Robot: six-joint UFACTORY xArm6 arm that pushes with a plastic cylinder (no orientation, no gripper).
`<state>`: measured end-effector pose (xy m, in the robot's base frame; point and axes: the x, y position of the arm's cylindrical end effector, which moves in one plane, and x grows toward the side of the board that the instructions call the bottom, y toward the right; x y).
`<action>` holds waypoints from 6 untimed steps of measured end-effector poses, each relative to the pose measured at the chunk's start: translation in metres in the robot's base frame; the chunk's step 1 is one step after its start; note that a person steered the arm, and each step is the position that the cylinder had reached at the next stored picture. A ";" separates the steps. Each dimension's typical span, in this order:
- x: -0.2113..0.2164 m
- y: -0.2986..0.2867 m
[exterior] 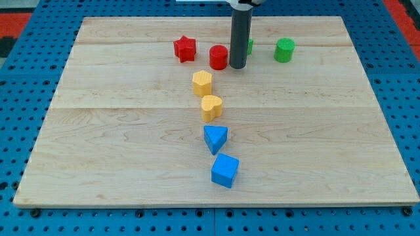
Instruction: Push the red circle between red star and green star
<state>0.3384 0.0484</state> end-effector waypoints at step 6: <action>-0.014 -0.022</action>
